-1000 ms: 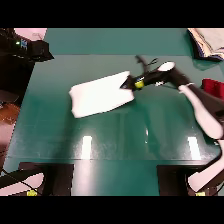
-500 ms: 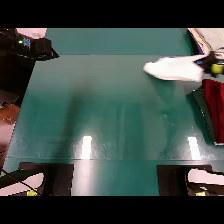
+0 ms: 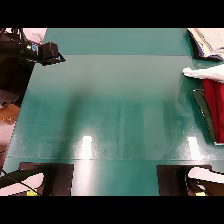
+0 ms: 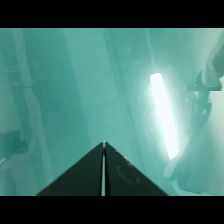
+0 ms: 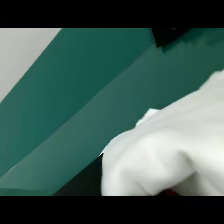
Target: Fold the shirts.
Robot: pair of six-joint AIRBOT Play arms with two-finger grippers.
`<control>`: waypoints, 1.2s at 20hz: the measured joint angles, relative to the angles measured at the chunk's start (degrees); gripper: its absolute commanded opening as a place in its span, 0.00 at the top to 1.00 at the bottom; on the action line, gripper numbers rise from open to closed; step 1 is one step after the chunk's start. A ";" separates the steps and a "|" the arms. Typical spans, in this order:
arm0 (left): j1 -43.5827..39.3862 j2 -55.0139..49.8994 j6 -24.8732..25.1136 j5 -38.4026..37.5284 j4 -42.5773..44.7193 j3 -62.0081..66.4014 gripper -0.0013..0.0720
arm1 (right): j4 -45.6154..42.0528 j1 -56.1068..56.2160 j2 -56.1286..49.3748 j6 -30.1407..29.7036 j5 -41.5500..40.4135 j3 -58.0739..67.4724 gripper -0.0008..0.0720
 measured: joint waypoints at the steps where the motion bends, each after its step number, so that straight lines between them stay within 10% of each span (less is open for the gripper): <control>1: 0.00 0.00 0.02 0.00 -0.09 -0.13 0.95 | -0.02 -0.63 0.09 -0.13 1.22 2.12 0.97; 7: 0.00 0.00 0.17 0.02 -0.87 -0.39 0.95 | -3.30 -5.27 3.98 0.66 9.84 11.78 0.97; 18: 0.00 0.00 2.86 -1.38 -1.01 -0.39 0.95 | -34.91 -8.20 16.85 5.66 18.43 -0.74 0.95; 21: 0.00 0.00 3.98 -2.25 -1.03 -0.39 0.95 | -47.58 -8.24 19.78 8.98 20.35 -6.01 0.15; 24: 0.00 0.00 4.63 -2.64 -1.05 -0.39 0.95 | -57.44 -8.24 22.03 12.04 21.77 -9.51 0.06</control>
